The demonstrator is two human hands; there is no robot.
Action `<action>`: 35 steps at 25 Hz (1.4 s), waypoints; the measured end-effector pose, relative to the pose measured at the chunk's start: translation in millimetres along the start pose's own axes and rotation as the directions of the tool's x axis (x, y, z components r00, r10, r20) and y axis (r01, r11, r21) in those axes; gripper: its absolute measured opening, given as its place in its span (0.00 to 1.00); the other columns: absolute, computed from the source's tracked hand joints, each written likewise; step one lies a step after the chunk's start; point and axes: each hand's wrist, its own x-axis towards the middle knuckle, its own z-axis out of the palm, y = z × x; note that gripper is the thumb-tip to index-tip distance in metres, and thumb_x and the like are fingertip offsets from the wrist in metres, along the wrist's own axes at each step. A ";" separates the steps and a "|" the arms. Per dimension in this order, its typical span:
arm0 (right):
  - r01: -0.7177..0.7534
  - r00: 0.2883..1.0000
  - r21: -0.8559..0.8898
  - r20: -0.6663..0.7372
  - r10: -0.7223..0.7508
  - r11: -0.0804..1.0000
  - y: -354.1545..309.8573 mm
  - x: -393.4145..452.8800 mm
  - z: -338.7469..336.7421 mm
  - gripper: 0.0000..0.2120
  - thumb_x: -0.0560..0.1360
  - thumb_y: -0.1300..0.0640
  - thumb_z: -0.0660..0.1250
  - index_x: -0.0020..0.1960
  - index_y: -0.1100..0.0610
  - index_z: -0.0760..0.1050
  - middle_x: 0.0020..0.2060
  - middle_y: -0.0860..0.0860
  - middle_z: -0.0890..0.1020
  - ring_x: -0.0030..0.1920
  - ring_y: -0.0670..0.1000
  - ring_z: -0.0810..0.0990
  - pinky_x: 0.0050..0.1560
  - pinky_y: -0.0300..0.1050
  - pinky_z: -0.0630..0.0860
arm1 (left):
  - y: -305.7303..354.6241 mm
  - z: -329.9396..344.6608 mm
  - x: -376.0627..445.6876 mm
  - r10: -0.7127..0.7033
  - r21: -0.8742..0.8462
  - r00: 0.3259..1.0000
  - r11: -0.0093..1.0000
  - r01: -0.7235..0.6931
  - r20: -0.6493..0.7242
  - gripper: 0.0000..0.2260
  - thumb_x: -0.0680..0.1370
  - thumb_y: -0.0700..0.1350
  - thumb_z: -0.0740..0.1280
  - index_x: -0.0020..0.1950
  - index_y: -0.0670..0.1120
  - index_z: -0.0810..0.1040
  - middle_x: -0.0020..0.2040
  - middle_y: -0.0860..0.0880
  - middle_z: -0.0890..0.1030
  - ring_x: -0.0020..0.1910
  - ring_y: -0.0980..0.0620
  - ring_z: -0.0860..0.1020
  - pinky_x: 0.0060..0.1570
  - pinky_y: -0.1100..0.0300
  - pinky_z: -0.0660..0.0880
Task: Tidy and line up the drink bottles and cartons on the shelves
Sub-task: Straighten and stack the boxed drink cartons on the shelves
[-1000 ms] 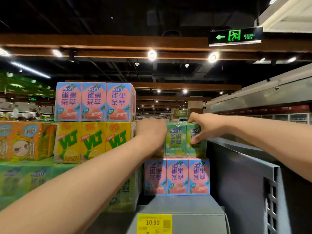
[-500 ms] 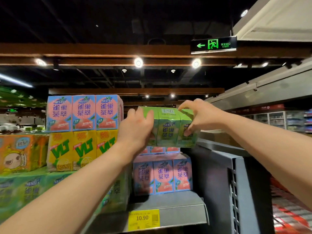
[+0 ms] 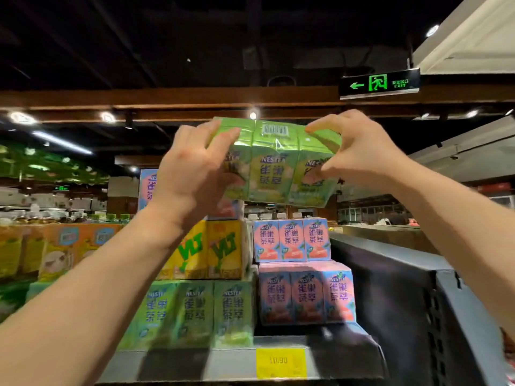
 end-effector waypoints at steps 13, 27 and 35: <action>0.156 0.988 0.229 -0.049 -0.148 0.961 -179.6 74.9 111.7 0.34 0.61 0.50 0.82 0.65 0.47 0.76 0.56 0.47 0.74 0.53 0.45 0.72 0.44 0.33 0.70 | -212.8 -85.9 -51.6 -0.036 0.111 0.999 0.993 0.035 0.014 0.30 0.65 0.33 0.74 0.67 0.38 0.74 0.64 0.36 0.76 0.59 0.35 0.75 0.61 0.44 0.70; -0.004 0.959 0.124 0.281 -0.031 0.992 -284.8 147.5 236.0 0.34 0.61 0.49 0.81 0.65 0.51 0.77 0.57 0.47 0.81 0.54 0.48 0.80 0.52 0.43 0.75 | -362.0 -60.5 -100.6 -0.234 -0.070 0.913 0.960 0.272 0.333 0.33 0.61 0.56 0.81 0.63 0.50 0.78 0.53 0.50 0.82 0.54 0.49 0.77 0.55 0.50 0.74; 0.027 0.791 -0.289 0.591 0.156 0.957 -282.5 164.5 261.2 0.19 0.68 0.45 0.77 0.56 0.50 0.81 0.42 0.43 0.84 0.40 0.46 0.83 0.36 0.39 0.77 | -356.2 -13.5 -113.0 -0.280 -0.136 0.748 0.887 0.442 0.601 0.33 0.62 0.54 0.81 0.64 0.48 0.76 0.52 0.50 0.81 0.48 0.52 0.78 0.48 0.54 0.78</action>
